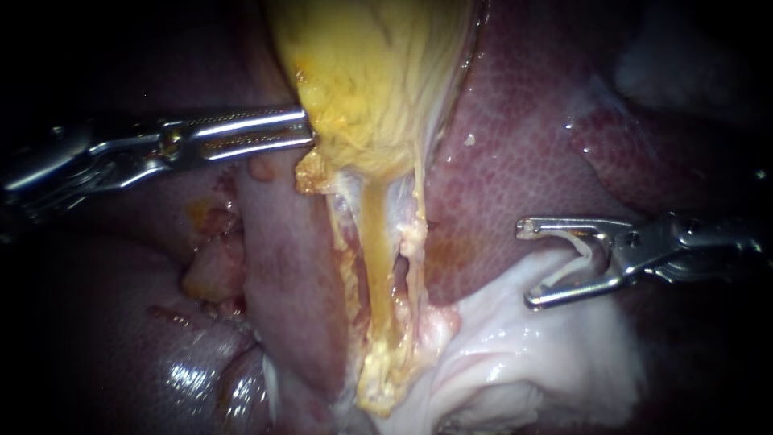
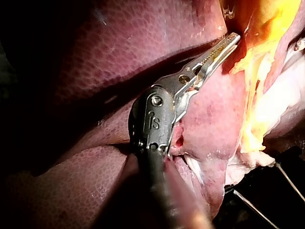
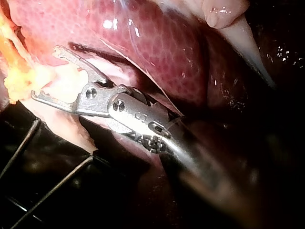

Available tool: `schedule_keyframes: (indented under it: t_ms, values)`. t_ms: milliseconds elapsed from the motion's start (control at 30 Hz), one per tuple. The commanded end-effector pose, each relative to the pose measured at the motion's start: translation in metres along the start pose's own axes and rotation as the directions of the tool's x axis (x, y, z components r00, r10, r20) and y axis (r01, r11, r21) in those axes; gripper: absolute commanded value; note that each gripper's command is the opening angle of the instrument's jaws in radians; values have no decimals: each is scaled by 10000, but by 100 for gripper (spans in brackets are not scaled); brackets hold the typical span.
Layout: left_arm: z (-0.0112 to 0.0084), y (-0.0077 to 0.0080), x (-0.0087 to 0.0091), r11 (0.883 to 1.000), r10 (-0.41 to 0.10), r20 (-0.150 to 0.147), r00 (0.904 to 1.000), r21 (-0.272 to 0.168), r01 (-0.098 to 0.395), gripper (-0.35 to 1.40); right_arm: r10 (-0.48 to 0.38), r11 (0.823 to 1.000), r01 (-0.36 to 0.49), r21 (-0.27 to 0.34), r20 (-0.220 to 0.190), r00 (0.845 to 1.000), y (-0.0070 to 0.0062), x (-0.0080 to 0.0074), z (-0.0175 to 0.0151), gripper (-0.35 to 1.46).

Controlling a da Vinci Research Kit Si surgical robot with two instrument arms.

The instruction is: Grabbing gallbladder

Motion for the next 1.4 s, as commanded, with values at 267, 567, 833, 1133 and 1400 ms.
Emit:
schedule_keyframes:
  t_ms: [267,567,833,1133,1400]
  values:
    - [-20,1,-2,10000,6,-22,10000,81,-6,-16,1,10000,-1,-2,1,10000,0,0,0,60]
    - [-74,2,-6,9994,71,-91,9999,325,-68,22,2,10000,-2,-4,3,10000,1,0,-1,60]
    - [-70,-18,-2,9960,290,-105,9995,847,-280,42,2,10000,-2,-4,7,10000,2,-1,-1,60]
    - [-35,-33,15,9934,393,-85,9992,1079,-382,42,1,10000,-1,-2,8,10000,2,-1,-1,60]
    - [-10,-35,19,9932,409,-69,9991,1095,-399,32,1,10000,-1,-2,7,10000,1,-1,-1,60]
